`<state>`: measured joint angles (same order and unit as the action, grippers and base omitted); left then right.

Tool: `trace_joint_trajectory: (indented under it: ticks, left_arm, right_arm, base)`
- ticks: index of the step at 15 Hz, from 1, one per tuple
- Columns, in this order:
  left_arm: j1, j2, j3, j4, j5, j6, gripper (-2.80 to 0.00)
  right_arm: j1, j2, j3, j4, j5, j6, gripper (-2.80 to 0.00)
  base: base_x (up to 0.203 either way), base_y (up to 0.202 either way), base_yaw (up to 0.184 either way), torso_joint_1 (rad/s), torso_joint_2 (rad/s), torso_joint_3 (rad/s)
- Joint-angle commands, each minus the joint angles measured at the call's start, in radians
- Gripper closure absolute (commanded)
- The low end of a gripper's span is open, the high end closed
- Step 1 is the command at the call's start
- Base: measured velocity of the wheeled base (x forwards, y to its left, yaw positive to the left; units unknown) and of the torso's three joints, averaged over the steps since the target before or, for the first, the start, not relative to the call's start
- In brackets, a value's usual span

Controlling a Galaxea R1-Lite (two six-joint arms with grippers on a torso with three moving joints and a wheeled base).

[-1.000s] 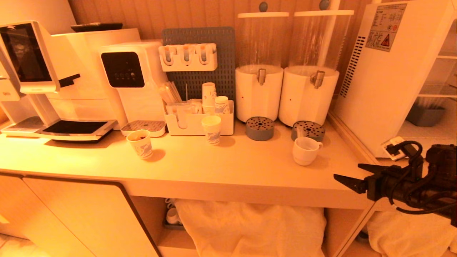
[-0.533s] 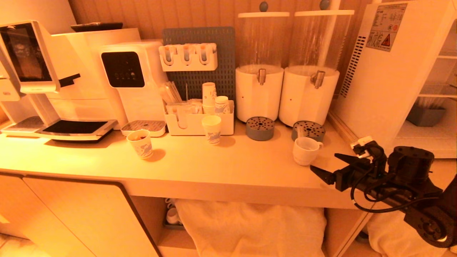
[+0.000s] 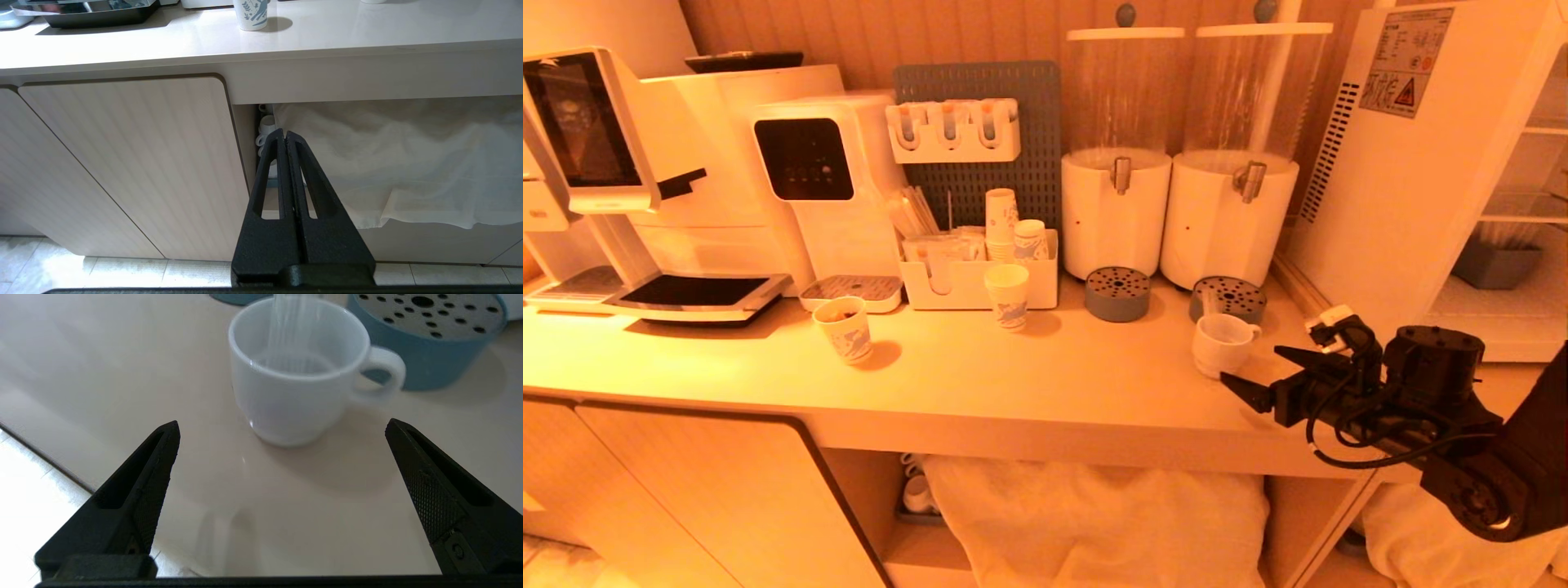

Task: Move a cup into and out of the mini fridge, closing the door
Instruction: Put the ceramic cup in the freezer

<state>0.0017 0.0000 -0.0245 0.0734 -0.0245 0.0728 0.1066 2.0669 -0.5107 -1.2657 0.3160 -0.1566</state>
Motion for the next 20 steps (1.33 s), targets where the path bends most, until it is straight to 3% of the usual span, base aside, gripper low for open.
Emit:
trace_joint_trajectory:
  ticks: [1, 14, 20]
  left_arm:
    - [0.001, 0.000, 0.000, 0.000, 0.000, 0.001, 0.00]
    - [0.000, 0.000, 0.000, -0.003, 0.005, -0.004, 0.00]
    - [0.000, 0.000, 0.001, -0.007, 0.006, -0.004, 0.00]
  right_arm:
    - [0.001, 0.020, -0.024, -0.004, 0.002, -0.001, -2.80]
    - [0.007, 0.133, -0.232, 0.089, 0.002, -0.002, -2.80]
    - [0.007, 0.162, -0.266, 0.100, 0.000, -0.001, -2.80]
  base:
    - [0.000, 0.000, 0.000, 0.000, 0.00, 0.000]
    - [0.000, 0.000, 0.000, 0.000, 0.00, 0.000]
    - [0.000, 0.000, 0.000, 0.000, 0.00, 0.000]
